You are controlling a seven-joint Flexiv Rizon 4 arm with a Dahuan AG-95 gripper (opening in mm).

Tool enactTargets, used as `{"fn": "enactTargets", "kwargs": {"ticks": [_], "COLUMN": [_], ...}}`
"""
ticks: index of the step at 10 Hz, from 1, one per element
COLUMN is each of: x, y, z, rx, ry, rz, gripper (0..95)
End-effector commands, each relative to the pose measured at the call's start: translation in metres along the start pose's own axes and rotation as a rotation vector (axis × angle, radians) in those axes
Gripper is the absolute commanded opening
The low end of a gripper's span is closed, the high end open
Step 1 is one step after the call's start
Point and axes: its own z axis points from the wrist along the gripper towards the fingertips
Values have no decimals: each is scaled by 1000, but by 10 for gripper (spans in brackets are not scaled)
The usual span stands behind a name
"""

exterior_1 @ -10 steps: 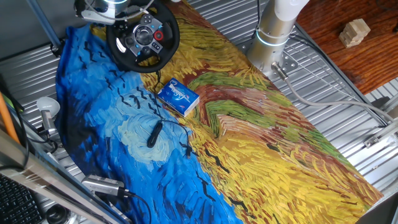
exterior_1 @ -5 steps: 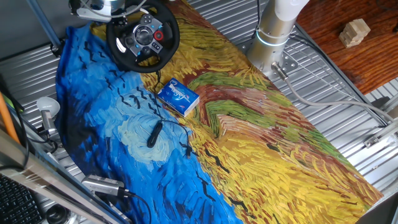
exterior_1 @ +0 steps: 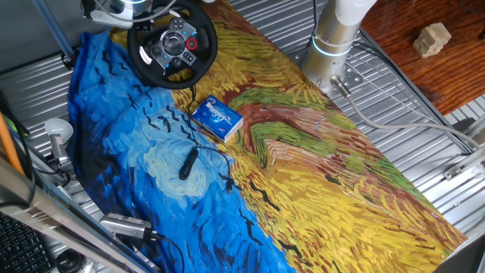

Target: Rotate the steering wheel 90 degrees counterclockwise

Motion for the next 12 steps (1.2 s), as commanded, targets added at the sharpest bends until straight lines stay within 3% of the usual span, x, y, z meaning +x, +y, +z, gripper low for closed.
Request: {"fn": "enactTargets", "kwargs": {"ticks": [1, 12], "x": [-1, -13], "y": [1, 5], "z": [0, 2], "rx": [7, -5], "ry": [-3, -9], "rz": [-4, -96], "gripper": [0, 0]}}
